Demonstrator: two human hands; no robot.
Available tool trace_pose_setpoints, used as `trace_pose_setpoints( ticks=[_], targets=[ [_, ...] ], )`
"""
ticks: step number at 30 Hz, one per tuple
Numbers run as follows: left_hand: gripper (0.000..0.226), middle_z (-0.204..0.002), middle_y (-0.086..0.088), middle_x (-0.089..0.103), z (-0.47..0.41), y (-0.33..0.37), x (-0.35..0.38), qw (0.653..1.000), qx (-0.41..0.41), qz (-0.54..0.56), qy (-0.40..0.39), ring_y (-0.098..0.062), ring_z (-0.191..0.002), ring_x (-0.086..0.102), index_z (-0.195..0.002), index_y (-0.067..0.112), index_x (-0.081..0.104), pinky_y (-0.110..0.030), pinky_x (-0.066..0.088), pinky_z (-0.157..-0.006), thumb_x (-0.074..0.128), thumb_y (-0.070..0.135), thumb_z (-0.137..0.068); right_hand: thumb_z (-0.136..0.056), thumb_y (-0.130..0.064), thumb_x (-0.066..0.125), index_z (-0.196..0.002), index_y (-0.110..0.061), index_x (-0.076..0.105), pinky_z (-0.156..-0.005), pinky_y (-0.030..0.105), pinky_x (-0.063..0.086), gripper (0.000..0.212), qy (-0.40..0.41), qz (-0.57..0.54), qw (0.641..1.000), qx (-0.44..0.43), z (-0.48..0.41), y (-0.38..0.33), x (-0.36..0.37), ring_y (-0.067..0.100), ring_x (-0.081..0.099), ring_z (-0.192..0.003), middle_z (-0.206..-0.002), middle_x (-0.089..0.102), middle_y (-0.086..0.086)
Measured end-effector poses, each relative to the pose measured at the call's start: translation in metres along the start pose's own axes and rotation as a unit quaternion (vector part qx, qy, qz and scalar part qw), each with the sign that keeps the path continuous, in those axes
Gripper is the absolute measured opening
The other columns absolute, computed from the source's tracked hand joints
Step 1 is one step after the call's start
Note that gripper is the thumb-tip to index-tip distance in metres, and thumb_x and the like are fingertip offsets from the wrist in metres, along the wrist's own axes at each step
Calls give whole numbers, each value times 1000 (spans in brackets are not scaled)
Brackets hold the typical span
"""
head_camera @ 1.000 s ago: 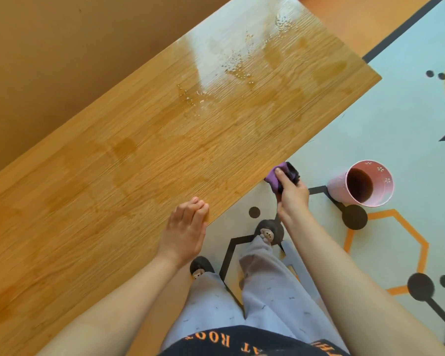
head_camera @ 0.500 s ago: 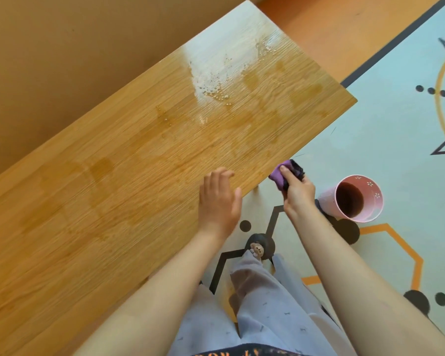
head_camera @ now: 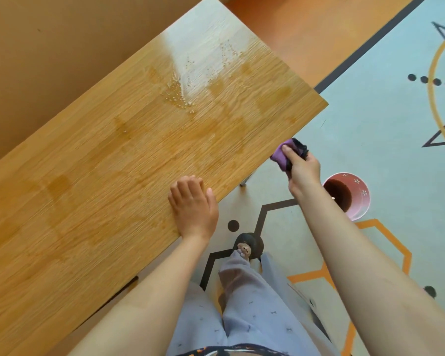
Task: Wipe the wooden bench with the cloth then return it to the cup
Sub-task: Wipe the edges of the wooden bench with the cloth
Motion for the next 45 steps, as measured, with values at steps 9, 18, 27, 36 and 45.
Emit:
trace_pose_setpoints(
  ticks=[9,18,27,36,45],
  targets=[
    [26,-111,-17,49,0,1,-1,1000,-11,21,16,-35,-105,44,-104,11,41,-51,40,-89,38,32,-88,-82,-1,68,-86,-13,62,-89,31,50,14,-36,-31,999,22,-1,5,2,18,62,-88,-88,65,3],
    [24,-112,-19,49,2,2,-2,1000,-14,9,19,-32,-107,39,-101,11,38,-51,40,-91,37,32,-88,-83,-3,67,-85,-15,61,-86,27,50,14,2,-50,999,9,-22,-8,-3,12,61,-82,-85,63,0],
    [23,-110,-19,49,0,4,-4,999,-7,25,30,-33,-108,38,-99,10,41,-53,40,-90,42,29,-87,-83,3,66,-86,-8,58,-88,31,52,14,26,-78,997,9,-51,-58,-12,13,62,-78,-85,62,5],
    [26,-110,-16,49,1,2,-6,998,-22,48,19,-31,-107,39,-98,7,48,-52,40,-87,44,30,-87,-88,1,60,-91,-7,59,-87,29,54,9,-29,-90,995,13,-89,-86,-20,15,65,-87,-96,65,7],
    [25,-103,2,54,-39,12,-39,985,-79,153,-7,-19,-100,49,-111,13,52,-33,34,-92,56,28,-91,-91,-13,59,-121,-13,56,-71,35,57,30,-99,15,994,53,-102,-93,-26,22,63,-98,-116,64,7]
  ],
)
Point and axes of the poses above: each hand's wrist, its own z-axis away from the middle knuckle, its own x-axis out of the palm, y = z × x, the point moved 7 cm from there along -z, towards the middle knuckle
